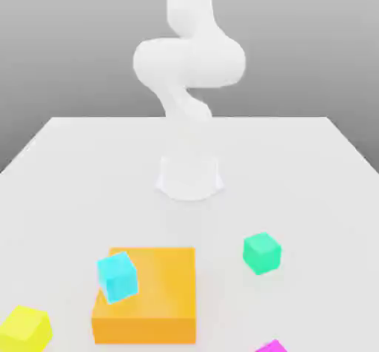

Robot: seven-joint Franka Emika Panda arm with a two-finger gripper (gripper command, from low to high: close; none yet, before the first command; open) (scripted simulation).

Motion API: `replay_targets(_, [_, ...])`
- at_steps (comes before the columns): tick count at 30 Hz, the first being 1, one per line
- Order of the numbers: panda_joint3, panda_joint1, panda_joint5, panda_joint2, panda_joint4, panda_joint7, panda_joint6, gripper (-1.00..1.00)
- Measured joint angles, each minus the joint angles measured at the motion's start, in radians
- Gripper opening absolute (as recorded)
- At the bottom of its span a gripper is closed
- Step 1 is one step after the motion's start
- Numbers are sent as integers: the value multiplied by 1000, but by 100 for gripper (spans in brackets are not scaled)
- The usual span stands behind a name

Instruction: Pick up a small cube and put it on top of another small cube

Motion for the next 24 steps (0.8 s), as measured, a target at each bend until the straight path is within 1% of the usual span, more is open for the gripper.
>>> replay_targets(15, [19, 80, 7, 550, 37, -155, 147, 0])
replay_targets(24, [41, 121, -11, 876, 58, -231, 234, 0])
